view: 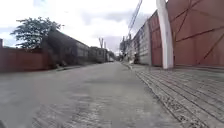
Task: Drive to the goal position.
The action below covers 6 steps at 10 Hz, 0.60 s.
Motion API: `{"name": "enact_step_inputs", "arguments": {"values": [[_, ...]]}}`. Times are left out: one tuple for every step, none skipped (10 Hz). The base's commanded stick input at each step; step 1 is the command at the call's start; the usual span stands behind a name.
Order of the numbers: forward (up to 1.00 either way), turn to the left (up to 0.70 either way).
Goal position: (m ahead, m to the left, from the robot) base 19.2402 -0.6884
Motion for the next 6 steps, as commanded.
{"name": "enact_step_inputs", "arguments": {"values": [[1.00, 0.06], [1.00, 0.06], [1.00, 0.06], [1.00, 0.06], [1.00, 0.06], [1.00, 0.06]]}}
